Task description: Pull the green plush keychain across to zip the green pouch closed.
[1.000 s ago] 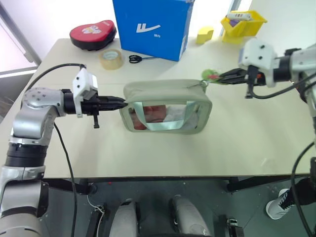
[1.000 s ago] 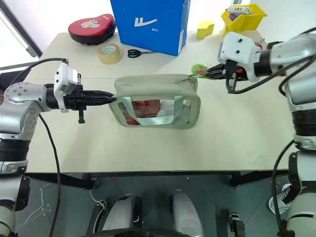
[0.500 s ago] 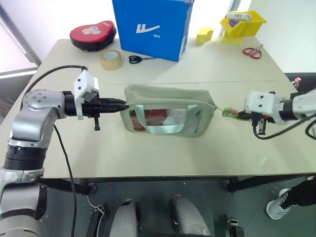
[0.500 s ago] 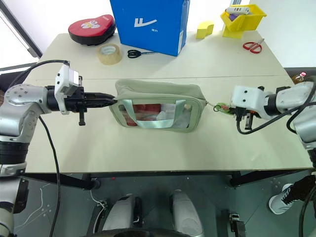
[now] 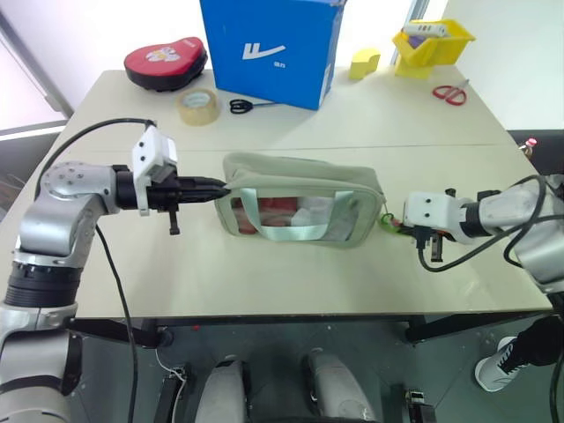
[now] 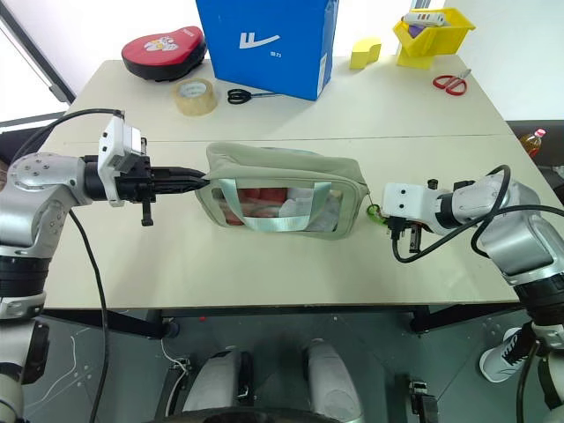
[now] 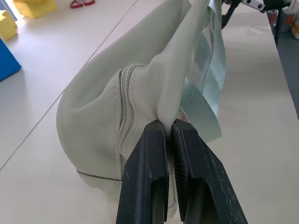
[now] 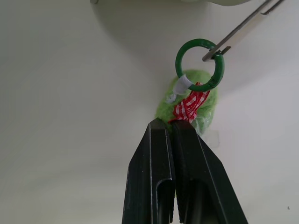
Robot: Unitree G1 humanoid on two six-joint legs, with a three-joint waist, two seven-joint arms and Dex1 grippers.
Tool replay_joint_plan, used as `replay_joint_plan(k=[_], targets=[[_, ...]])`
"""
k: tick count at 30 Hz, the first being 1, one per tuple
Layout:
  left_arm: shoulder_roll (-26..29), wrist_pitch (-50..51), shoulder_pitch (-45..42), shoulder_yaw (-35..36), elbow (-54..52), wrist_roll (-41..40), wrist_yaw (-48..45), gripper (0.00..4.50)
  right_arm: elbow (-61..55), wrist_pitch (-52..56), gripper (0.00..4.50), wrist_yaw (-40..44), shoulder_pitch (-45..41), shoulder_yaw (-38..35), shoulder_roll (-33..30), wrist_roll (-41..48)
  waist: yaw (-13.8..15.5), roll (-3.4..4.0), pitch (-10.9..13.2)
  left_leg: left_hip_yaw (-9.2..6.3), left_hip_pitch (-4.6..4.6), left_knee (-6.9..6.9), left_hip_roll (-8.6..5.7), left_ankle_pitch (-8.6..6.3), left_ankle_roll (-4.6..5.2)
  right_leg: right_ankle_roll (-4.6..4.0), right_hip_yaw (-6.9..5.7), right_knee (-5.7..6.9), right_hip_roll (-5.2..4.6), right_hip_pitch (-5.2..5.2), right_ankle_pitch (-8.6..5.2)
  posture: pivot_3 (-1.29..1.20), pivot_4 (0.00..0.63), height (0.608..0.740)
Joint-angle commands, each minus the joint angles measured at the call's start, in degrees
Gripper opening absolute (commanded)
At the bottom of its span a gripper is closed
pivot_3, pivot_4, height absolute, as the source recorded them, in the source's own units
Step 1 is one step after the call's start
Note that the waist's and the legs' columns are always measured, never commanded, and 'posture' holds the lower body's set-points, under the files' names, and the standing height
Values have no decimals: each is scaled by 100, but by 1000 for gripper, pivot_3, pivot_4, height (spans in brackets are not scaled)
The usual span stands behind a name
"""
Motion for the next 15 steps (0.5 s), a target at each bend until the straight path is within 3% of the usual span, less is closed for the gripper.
replay_joint_plan(k=[1,4,7,14,15], targets=[[141,52,114,134,-18,63,120,0,-100,124,33,21,-241,40,303,38,-15,0,0,1,1,0,1,0,0,0,0,0,1,0,0,0,150,737],[142,85,142,138,-100,15,147,0,-127,441,33,9,-498,-66,618,216,-5,0,0,0,2,0,1,0,0,0,1,2,1,0,0,0,150,737],[162,114,164,159,-178,-36,133,0,-180,790,930,139,-698,-291,704,542,8,0,0,-3,1,0,1,0,0,0,1,2,-1,0,0,0,150,737],[231,254,218,148,-337,-176,30,0,-121,733,4314,245,-807,-612,525,841,10,0,0,-1,-1,0,0,0,0,0,-1,0,-2,1,0,0,150,737],[245,288,214,147,-351,-195,14,377,-118,725,4492,266,-804,-642,489,866,7,0,0,-1,-1,0,0,0,0,0,-1,0,-2,1,0,0,150,737]])
